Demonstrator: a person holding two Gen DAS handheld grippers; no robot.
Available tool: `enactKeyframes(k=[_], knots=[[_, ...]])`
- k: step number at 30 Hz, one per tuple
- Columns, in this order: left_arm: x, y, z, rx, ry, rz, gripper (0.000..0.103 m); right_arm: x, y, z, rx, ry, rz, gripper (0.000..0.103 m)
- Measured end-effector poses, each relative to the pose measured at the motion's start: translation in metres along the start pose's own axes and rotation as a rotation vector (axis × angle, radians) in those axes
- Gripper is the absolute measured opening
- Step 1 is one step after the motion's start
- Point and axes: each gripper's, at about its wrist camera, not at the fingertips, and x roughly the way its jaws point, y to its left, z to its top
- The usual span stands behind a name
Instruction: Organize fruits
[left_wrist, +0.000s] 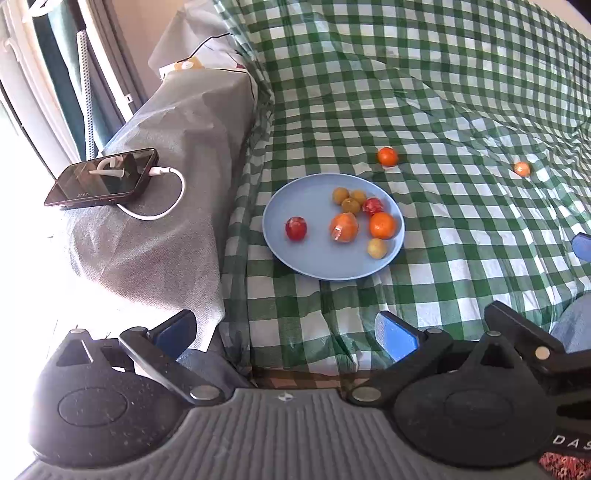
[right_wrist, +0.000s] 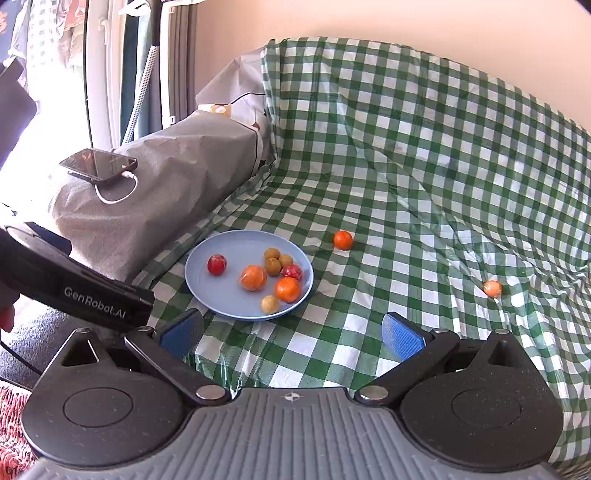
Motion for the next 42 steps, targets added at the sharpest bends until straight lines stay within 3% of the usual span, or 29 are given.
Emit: enactKeyframes(k=[31, 37, 42], knots=[[0.016, -0.006, 0.003, 0.052, 0.038, 0.033, 0.103, 0.014, -0.004, -0.003, 0.027, 0.028, 0.016, 0.102], [0.033, -0.015, 0.017, 0.066, 0.071, 0.033, 0.103, 0.029, -0.016, -0.005, 0.079, 0.061, 0.013, 0.102], [0.053, -0.025, 0.049, 0.039, 0.091, -0.001, 0.103, 0.046, -0.041, -0.008, 0.137, 0.071, -0.043, 0.102]])
